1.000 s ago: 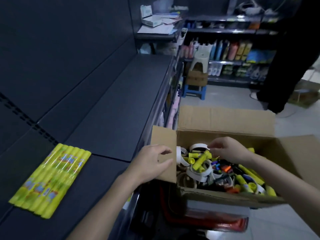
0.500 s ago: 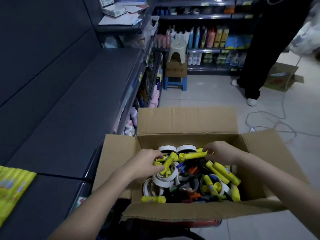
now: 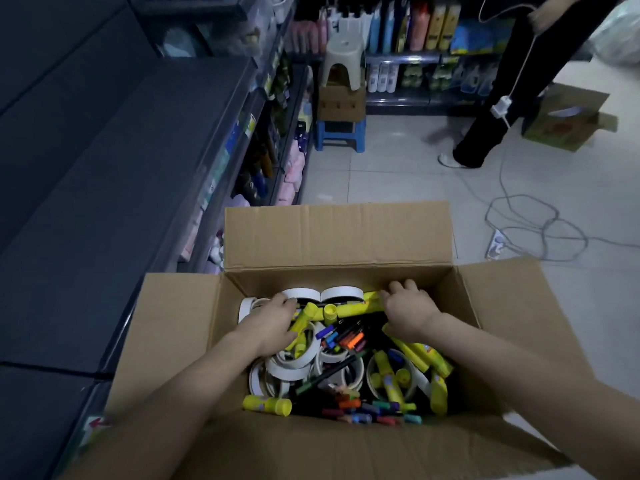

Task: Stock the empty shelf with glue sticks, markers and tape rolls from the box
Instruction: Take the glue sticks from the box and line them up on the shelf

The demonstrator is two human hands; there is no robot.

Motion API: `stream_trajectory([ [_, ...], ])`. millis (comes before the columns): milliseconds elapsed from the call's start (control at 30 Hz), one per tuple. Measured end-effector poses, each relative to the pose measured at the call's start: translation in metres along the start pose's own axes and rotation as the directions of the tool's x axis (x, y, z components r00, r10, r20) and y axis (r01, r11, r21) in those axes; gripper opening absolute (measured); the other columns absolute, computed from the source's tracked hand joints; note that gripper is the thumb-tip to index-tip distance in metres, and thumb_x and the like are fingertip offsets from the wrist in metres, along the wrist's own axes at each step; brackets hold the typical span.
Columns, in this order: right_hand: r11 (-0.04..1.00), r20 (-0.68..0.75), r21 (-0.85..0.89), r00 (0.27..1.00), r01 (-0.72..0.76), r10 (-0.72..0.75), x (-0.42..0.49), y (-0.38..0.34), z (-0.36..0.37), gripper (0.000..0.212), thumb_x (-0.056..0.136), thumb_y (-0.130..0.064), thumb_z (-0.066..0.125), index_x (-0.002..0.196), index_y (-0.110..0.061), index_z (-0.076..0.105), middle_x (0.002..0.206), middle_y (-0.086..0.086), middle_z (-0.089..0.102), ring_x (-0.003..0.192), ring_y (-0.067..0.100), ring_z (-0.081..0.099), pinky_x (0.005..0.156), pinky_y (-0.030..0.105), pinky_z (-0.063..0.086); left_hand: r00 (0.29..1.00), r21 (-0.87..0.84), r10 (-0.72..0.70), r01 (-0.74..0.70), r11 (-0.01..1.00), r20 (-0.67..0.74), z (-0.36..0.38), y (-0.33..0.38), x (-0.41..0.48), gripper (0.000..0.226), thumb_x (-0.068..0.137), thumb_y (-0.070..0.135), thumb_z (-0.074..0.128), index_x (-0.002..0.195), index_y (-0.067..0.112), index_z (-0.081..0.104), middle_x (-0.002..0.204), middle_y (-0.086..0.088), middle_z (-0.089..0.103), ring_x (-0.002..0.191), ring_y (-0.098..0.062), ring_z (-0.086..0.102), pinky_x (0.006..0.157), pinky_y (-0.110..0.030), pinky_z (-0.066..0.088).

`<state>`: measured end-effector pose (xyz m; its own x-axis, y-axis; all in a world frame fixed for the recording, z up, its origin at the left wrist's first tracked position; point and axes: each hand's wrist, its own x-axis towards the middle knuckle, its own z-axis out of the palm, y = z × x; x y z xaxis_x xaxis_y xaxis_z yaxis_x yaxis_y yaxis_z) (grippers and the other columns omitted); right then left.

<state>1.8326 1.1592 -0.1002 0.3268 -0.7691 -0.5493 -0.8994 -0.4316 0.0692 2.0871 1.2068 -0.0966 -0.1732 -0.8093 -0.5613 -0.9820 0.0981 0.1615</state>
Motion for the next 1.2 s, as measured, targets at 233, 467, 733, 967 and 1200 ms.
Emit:
stream_trajectory([
  [233, 0.989, -0.051, 0.028, 0.988, -0.147, 0.148, -0.006, -0.009, 0.004, 0.037, 0.09, -0.017, 0.051, 0.125, -0.005, 0.048, 0.126, 0.016, 0.045, 0.112, 0.037, 0.048, 0.086, 0.039, 0.045, 0.992, 0.163, -0.084, 0.098, 0.982, -0.089, 0.015, 0.013, 0.012, 0.05, 0.088, 0.045, 0.056, 0.125, 0.012, 0.047, 0.122, -0.012, 0.04, 0.115, -0.032, 0.044, 0.091, -0.043, 0.045],
  [467, 0.995, -0.018, -0.042, 0.996, -0.086, 0.085, -0.022, -0.001, 0.006, 0.033, 0.093, -0.015, 0.046, 0.125, -0.007, 0.051, 0.127, 0.014, 0.051, 0.118, 0.034, 0.045, 0.089, 0.039, 0.045, 0.959, 0.028, -0.27, 0.274, 0.961, -0.084, 0.043, 0.012, 0.019, 0.074, 0.088, 0.049, 0.054, 0.145, 0.013, 0.022, 0.143, -0.016, 0.029, 0.132, -0.035, 0.029, 0.108, -0.043, 0.031],
  [733, 0.999, 0.099, -0.026, 0.995, 0.025, -0.022, -0.03, -0.006, 0.027, 0.027, 0.09, -0.003, 0.049, 0.116, -0.002, 0.052, 0.11, 0.014, 0.062, 0.113, 0.035, 0.054, 0.071, 0.036, 0.042, 0.921, -0.1, -0.385, 0.378, 0.921, -0.065, 0.043, 0.017, 0.031, 0.07, 0.081, 0.051, 0.061, 0.136, 0.018, 0.034, 0.136, -0.013, 0.035, 0.128, -0.035, 0.032, 0.102, -0.042, 0.033],
  [967, 0.987, 0.161, 0.16, 0.987, -0.005, -0.021, -0.022, -0.009, 0.023, 0.026, 0.087, 0.0, 0.048, 0.066, -0.012, 0.039, 0.089, 0.012, 0.048, 0.095, 0.031, 0.058, 0.065, 0.033, 0.042, 0.946, -0.02, -0.276, 0.277, 0.961, -0.169, 0.037, 0.011, 0.023, 0.042, 0.084, 0.026, 0.06, 0.121, 0.01, 0.048, 0.118, -0.012, 0.051, 0.112, -0.031, 0.049, 0.084, -0.038, 0.045],
  [1200, 0.961, 0.122, 0.269, 0.988, 0.063, -0.099, -0.016, -0.007, 0.011, 0.011, 0.086, -0.009, 0.054, 0.095, -0.01, 0.048, 0.116, 0.015, 0.046, 0.098, 0.034, 0.058, 0.068, 0.032, 0.04, 0.972, -0.185, -0.2, 0.176, 0.967, -0.122, 0.042, -0.001, 0.018, 0.051, 0.086, 0.01, 0.058, 0.133, 0.011, 0.038, 0.127, -0.012, 0.048, 0.113, -0.032, 0.05, 0.085, -0.042, 0.047],
])
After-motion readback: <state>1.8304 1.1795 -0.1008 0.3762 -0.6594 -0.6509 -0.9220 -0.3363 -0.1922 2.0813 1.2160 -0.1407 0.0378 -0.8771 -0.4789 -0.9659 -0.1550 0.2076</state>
